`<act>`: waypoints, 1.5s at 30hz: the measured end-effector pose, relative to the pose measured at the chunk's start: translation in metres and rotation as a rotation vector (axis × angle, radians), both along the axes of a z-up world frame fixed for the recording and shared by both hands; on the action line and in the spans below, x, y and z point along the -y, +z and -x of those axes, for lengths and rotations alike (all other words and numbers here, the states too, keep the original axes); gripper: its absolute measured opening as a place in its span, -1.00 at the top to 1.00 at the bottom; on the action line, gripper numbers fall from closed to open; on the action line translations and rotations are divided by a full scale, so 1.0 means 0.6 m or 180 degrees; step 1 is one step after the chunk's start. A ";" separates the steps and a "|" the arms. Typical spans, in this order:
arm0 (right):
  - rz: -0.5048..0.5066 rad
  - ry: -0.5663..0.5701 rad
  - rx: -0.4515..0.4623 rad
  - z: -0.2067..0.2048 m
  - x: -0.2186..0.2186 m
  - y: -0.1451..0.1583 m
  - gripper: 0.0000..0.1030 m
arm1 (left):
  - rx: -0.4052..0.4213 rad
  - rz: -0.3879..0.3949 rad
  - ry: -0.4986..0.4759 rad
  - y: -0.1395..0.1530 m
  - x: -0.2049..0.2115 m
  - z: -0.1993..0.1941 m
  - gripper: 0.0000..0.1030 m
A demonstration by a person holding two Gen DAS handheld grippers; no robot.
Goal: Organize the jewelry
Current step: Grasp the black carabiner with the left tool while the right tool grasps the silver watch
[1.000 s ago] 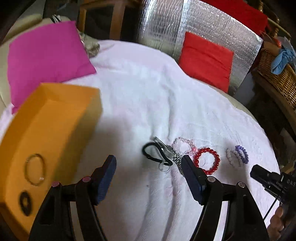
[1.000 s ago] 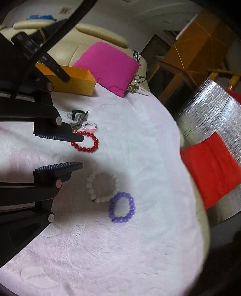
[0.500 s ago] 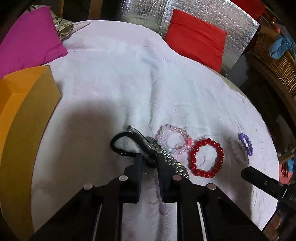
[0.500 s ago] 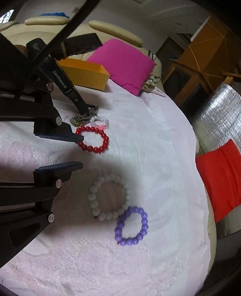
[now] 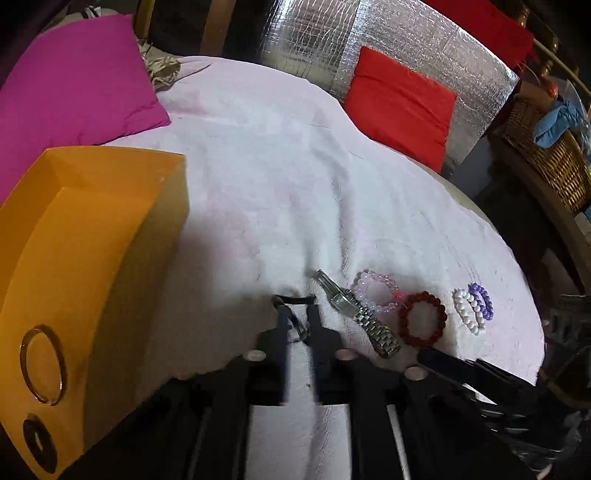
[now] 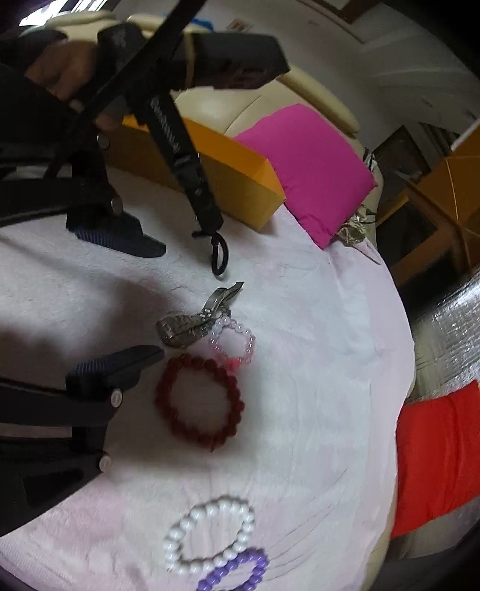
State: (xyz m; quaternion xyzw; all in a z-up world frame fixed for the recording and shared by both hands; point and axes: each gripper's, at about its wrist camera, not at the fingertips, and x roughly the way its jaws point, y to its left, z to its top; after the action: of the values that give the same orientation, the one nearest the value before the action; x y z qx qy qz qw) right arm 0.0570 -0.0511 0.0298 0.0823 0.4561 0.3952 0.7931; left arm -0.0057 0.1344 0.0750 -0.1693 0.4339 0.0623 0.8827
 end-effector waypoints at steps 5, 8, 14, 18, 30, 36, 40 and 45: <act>0.0187 -0.0010 0.0095 -0.008 -0.033 -0.012 -0.05 | 0.0010 -0.0040 -0.0045 0.002 -0.002 0.005 0.88; 0.0376 -0.0053 0.0208 -0.014 -0.052 -0.023 -0.04 | -0.0075 -0.0022 -0.0086 -0.008 -0.003 0.005 0.88; 0.0613 -0.0130 0.0462 -0.019 -0.061 -0.028 0.57 | -0.0223 -0.0013 -0.0190 -0.018 -0.004 0.005 0.61; 0.0541 -0.0139 0.0384 -0.024 -0.047 -0.020 0.60 | -0.0247 -0.0045 -0.0308 -0.021 0.014 0.002 0.12; 0.0108 -0.0176 -0.0174 -0.027 0.042 -0.009 0.60 | -0.0438 -0.0228 -0.0518 -0.067 0.043 -0.031 0.66; -0.0157 -0.0229 -0.0320 -0.024 0.058 0.004 0.60 | -0.0242 -0.0167 -0.0409 -0.044 0.035 -0.023 0.68; -0.0317 -0.0259 -0.0334 -0.019 0.057 0.022 0.60 | -0.0100 -0.0104 -0.0388 -0.021 0.029 -0.010 0.68; -0.0437 -0.0331 -0.0233 -0.006 0.061 0.054 0.60 | 0.0100 -0.0029 -0.0368 0.012 0.023 0.008 0.68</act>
State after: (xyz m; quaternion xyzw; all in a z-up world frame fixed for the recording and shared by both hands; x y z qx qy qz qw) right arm 0.0605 -0.0876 0.0622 0.1744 0.4517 0.3806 0.7879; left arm -0.0106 0.1208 0.0821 -0.1408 0.4288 0.0105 0.8923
